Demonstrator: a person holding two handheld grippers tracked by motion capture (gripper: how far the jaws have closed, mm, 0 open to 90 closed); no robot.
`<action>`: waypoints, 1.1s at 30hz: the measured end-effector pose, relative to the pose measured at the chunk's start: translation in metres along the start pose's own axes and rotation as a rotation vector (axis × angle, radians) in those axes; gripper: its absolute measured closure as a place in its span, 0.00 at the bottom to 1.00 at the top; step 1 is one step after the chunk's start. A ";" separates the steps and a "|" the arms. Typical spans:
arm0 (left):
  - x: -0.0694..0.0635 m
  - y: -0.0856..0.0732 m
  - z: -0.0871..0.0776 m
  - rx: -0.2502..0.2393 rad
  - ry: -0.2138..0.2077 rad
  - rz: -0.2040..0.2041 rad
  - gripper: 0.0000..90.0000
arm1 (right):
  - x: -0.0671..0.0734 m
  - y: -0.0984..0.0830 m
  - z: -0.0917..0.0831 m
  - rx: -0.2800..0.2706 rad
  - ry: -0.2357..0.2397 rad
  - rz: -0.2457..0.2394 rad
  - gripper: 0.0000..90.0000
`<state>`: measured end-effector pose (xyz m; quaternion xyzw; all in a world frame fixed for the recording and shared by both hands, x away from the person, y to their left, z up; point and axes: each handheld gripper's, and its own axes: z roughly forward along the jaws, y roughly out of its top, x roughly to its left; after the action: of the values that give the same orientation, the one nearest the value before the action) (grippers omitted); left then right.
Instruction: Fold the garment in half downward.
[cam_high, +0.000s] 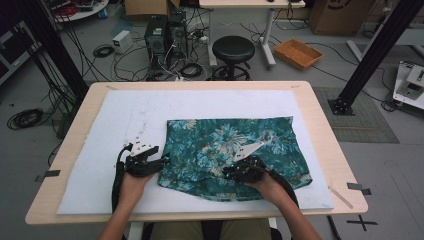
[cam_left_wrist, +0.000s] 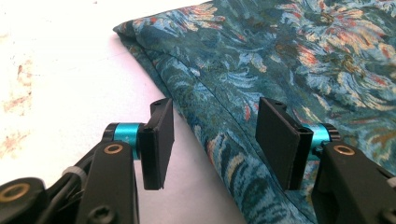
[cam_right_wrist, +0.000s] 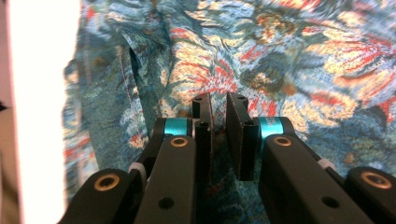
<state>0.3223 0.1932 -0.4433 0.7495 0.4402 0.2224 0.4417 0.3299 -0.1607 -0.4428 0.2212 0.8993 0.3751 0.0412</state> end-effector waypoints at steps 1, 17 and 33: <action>0.000 0.001 0.001 0.002 0.000 0.001 0.51 | 0.000 -0.001 -0.001 0.000 0.016 0.005 0.91; 0.022 0.024 0.048 0.081 0.078 -0.079 0.48 | -0.086 -0.042 -0.090 -0.196 -0.606 0.339 0.56; 0.031 0.032 0.067 0.123 0.087 -0.140 0.97 | -0.148 -0.082 -0.097 -0.092 -0.583 0.568 0.96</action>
<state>0.4015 0.1814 -0.4513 0.7322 0.5232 0.1957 0.3897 0.4098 -0.3390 -0.4443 0.5555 0.7355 0.3331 0.1989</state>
